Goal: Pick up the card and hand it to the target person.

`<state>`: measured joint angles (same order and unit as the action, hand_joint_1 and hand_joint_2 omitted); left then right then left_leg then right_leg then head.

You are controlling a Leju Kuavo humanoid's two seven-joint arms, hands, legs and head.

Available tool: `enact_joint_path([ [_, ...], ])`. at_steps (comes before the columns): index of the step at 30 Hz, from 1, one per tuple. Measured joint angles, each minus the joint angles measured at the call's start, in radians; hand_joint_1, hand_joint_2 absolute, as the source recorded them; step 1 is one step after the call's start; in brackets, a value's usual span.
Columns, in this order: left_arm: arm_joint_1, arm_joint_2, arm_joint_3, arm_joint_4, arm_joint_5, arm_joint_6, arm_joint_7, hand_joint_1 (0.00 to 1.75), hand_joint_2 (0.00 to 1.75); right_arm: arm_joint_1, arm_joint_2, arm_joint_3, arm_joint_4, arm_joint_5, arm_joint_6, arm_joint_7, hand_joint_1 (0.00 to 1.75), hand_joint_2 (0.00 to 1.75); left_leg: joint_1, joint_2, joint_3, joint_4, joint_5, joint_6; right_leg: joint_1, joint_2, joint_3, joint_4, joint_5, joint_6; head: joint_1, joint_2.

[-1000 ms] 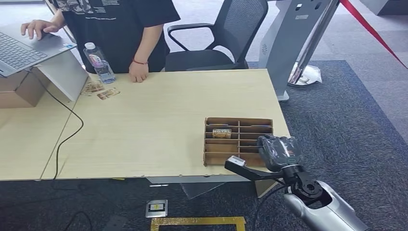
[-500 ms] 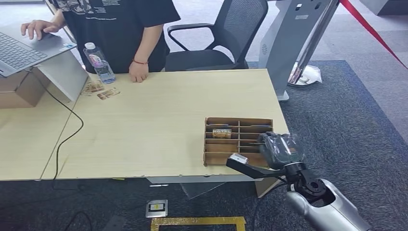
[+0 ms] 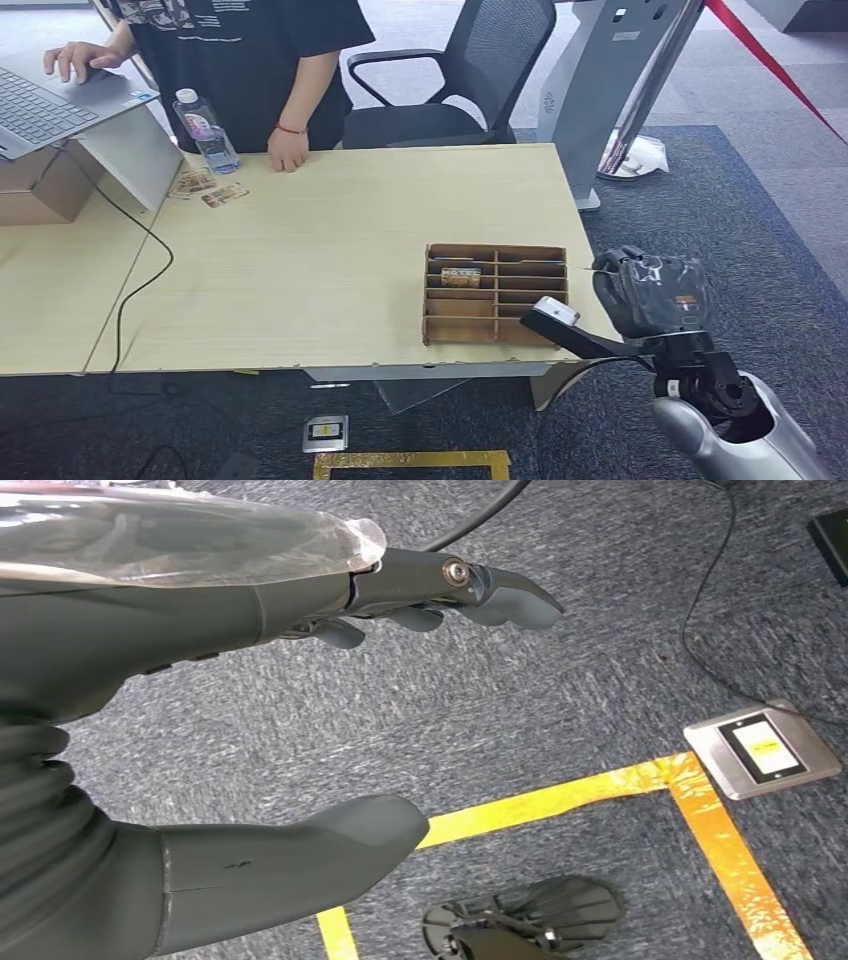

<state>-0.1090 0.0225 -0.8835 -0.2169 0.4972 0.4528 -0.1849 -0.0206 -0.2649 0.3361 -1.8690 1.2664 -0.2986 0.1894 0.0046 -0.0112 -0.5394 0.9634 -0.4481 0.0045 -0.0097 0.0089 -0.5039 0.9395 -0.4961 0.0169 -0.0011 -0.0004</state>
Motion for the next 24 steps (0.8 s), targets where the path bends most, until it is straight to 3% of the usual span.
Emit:
enact_joint_path([
  [13, 0.001, 0.001, 0.000, 0.000, -0.003, 0.000, -0.003, 0.00, 1.75, 0.024, -0.013, -0.084, -0.142, 0.012, -0.053, -0.010, 1.75, 1.75, 0.000, 0.000, 0.000, 0.000, 0.000, 0.000, 0.000, 0.000, 0.001, 0.000, 0.000, 0.000, 0.000, 0.000],
  [24, -0.024, -0.008, -0.003, 0.000, -0.034, -0.012, 0.016, 0.00, 1.75, -0.106, 0.011, -0.043, -0.059, 0.015, -0.118, -0.031, 1.75, 1.75, 0.000, -0.001, -0.001, 0.000, 0.000, 0.000, 0.000, -0.001, 0.002, 0.000, 0.000, 0.000, 0.000, 0.000],
])
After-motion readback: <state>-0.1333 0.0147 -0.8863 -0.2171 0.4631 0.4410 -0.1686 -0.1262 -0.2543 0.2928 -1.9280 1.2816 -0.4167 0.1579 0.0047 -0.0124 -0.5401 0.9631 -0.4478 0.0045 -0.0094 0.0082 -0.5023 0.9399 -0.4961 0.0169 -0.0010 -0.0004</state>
